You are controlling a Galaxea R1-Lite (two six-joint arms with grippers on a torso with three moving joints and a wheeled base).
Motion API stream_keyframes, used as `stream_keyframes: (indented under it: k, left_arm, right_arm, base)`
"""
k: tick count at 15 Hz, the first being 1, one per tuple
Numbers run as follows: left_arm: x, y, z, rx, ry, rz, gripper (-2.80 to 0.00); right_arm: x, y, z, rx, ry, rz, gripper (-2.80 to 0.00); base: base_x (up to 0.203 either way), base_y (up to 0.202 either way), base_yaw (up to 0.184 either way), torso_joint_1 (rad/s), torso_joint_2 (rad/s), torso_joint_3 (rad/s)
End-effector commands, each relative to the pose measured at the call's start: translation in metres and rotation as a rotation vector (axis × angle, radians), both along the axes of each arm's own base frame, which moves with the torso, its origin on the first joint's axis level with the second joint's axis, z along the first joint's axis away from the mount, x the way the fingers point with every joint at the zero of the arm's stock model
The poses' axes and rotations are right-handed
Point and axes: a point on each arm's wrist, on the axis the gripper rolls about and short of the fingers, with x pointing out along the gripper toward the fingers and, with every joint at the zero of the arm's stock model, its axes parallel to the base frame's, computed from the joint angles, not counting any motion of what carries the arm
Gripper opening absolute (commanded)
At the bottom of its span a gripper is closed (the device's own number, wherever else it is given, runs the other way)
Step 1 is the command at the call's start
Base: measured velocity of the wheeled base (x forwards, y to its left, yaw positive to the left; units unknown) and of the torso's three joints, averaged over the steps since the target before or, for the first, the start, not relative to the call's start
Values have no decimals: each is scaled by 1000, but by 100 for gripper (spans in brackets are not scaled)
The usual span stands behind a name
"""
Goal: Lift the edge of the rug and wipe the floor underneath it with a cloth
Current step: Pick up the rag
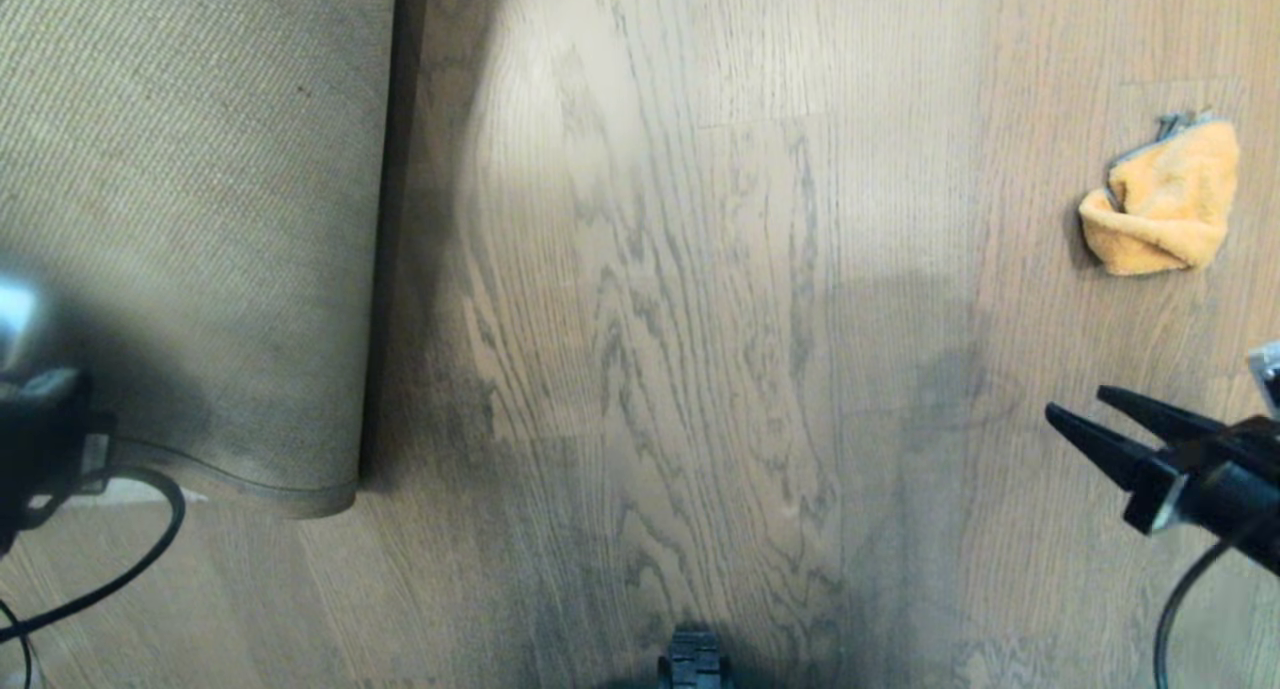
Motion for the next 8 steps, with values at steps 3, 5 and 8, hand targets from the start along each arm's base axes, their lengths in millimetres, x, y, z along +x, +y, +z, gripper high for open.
stream_keyframes:
  k: [3,5,8]
  left_arm:
    - [2,0,-3,2,15,2,-280]
    - [4,0,-4,1,23,-3,-280]
    - [4,-2,-4,1,24,-10,-280]
  right_arm:
    - [46,-16,8,-3,-183,-103,0]
    - [58,-28,21,-10,-229,-152,0]
    - [74,-54,32,-68,-245,-247,0]
  base:
    - [0,0,0,0,0,0]
    - [0,0,0,0,0,0]
    - [0,0,0,0,0,0]
